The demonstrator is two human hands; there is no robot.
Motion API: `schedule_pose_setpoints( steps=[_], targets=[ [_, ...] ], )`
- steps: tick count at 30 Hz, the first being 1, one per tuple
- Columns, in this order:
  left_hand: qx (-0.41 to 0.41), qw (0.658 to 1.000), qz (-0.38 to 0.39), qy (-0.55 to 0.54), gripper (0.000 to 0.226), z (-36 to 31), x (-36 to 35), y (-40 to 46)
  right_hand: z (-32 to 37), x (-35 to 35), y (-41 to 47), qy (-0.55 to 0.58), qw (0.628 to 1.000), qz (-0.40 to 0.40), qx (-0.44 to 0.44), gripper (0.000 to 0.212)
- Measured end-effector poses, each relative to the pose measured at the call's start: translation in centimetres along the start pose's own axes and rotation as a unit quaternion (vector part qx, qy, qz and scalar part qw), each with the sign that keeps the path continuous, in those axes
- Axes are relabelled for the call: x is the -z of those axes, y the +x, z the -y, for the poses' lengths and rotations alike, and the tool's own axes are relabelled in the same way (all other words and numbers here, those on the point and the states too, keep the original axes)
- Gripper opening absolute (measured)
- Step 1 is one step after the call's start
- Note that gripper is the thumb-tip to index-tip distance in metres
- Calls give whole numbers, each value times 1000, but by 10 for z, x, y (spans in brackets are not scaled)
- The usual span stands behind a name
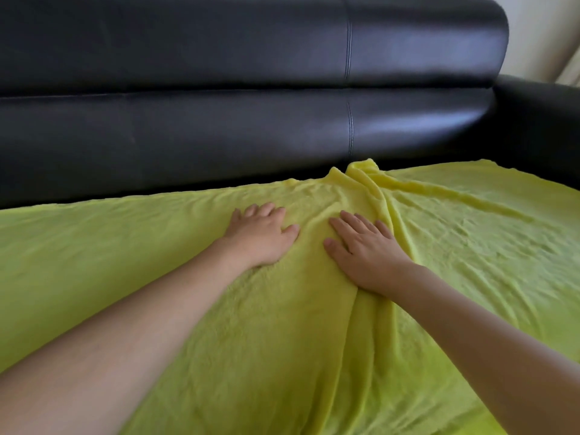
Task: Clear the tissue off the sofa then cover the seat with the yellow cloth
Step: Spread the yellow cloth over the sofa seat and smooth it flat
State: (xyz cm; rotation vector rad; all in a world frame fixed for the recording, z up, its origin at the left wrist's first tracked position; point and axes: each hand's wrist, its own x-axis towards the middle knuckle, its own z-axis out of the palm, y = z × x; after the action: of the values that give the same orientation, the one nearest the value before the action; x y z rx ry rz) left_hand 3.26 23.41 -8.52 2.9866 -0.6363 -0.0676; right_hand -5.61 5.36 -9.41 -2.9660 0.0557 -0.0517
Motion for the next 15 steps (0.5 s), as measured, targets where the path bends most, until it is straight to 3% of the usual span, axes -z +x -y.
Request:
schedule_pose_setpoints(
  steps=[7, 11, 15],
  targets=[
    [67, 995, -48, -51, 58, -52, -2, -44, -17, 6, -27, 69, 994, -78, -14, 61],
    [67, 997, -45, -9, 56, -90, -13, -67, -42, 3, -45, 66, 998, -18, -15, 65],
    [89, 995, -48, -13, 62, -94, -24, -68, -53, -1, -46, 54, 998, -38, 7, 67]
  ],
)
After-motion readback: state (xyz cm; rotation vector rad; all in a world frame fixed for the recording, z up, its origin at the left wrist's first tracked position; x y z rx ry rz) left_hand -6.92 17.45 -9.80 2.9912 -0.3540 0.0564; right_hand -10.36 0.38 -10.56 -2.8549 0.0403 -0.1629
